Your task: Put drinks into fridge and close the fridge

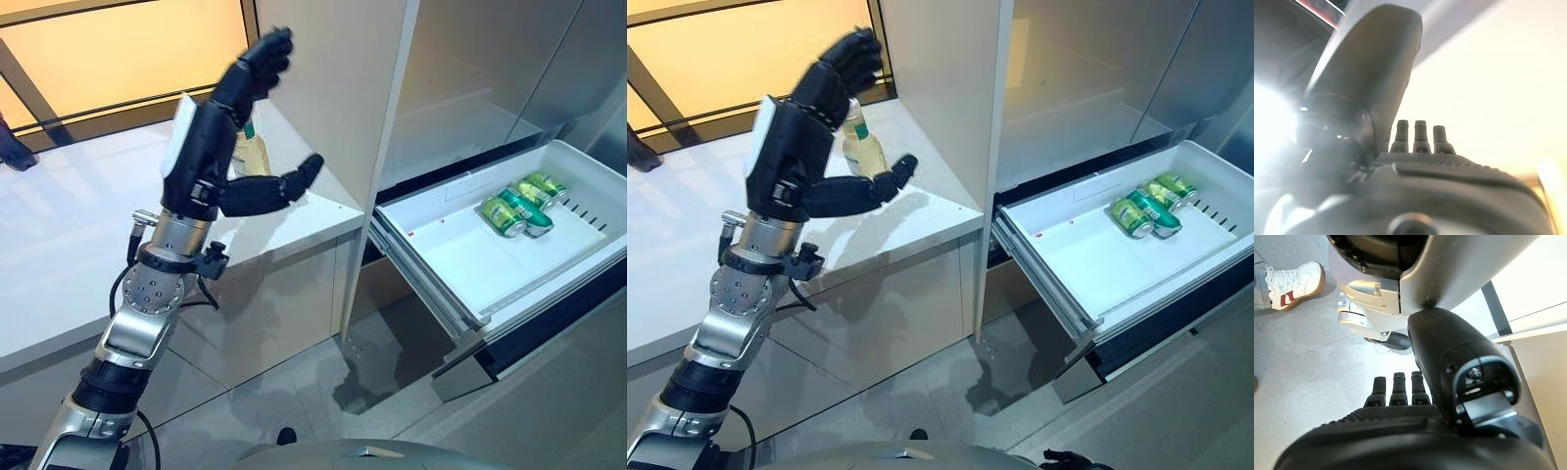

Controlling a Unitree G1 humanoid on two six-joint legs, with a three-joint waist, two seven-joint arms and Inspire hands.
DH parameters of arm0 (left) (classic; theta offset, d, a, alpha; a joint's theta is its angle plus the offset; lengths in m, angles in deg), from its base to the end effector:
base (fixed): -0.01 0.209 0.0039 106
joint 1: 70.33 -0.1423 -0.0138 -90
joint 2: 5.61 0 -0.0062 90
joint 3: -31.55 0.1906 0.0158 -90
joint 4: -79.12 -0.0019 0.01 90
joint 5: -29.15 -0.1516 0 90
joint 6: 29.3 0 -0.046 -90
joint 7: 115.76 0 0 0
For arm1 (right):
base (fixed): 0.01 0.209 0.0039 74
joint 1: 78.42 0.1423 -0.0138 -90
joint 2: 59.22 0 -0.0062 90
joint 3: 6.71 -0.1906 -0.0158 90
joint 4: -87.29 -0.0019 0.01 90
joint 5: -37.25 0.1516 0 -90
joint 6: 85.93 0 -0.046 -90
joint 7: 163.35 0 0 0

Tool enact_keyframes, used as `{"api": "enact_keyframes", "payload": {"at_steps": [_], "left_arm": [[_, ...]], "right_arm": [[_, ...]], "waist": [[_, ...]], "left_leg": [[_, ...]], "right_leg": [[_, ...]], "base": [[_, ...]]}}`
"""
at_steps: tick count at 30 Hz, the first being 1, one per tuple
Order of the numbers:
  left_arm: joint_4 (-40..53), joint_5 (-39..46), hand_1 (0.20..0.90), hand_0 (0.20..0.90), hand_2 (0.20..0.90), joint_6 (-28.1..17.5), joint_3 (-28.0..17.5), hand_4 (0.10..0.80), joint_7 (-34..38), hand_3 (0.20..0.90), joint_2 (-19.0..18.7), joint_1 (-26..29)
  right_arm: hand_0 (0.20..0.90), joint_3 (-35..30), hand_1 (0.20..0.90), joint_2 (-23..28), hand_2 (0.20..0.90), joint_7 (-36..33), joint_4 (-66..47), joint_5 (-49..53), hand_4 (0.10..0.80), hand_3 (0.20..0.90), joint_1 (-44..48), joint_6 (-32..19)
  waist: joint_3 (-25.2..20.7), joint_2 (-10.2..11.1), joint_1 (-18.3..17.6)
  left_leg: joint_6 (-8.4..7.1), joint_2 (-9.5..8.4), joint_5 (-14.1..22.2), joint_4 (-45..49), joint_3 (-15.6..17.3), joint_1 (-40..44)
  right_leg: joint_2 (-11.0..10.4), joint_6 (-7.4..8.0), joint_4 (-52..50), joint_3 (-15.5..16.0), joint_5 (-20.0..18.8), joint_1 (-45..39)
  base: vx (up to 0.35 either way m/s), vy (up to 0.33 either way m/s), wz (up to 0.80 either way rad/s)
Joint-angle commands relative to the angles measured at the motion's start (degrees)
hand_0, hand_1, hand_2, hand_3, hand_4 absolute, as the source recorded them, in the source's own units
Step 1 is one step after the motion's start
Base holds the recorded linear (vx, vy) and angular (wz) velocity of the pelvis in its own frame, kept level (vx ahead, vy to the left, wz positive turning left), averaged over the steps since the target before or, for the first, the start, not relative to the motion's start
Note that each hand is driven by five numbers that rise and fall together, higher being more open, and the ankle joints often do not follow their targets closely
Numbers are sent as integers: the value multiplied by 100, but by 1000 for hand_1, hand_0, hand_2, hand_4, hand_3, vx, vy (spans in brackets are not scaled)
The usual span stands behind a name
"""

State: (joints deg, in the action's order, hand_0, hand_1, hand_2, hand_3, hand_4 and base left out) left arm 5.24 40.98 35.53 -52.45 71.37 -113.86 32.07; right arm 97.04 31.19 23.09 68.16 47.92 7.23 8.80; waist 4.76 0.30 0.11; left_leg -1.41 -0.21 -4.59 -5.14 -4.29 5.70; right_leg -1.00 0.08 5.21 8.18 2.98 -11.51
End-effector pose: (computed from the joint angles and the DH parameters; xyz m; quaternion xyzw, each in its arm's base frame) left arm 0.2274 0.1928 0.1682 0.1362 -0.4257 -0.0956 0.8894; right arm 0.0396 -0.2411 -0.1373 -0.0669 0.6491 -0.0060 0.7578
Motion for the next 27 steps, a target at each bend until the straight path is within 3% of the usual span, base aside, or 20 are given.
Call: {"api": "enact_keyframes", "payload": {"at_steps": [1,9,19,27], "left_arm": [[-107,-342,900,900,900,-64,-629,800,774,900,-2,566],[-750,-187,900,900,900,720,-843,800,1221,900,41,259],[-1278,490,900,900,900,1793,-764,800,1087,900,226,246],[-1751,1058,900,900,900,2186,-618,800,1130,900,303,470]], "right_arm": [[900,22,900,-314,900,102,59,65,800,900,24,-72],[900,-82,900,-268,900,80,-23,-29,800,900,65,96],[900,-82,900,-246,900,76,-69,-47,800,900,149,275],[900,-27,900,-238,900,66,-92,-75,800,900,204,387]], "waist": [[-185,46,115],[-188,10,119],[-201,-18,104],[-237,-43,35]], "left_leg": [[150,-145,731,14,25,181],[149,-143,669,14,45,192],[148,-145,719,17,51,261],[144,-144,711,25,104,274]], "right_leg": [[-58,333,-106,-124,-143,318],[-62,314,-137,-118,-159,321],[-52,327,-121,-121,-120,253],[-56,344,-125,-144,-131,256]], "base": [[0,0,0],[0,0,0],[20,2,0],[0,0,0]]}}
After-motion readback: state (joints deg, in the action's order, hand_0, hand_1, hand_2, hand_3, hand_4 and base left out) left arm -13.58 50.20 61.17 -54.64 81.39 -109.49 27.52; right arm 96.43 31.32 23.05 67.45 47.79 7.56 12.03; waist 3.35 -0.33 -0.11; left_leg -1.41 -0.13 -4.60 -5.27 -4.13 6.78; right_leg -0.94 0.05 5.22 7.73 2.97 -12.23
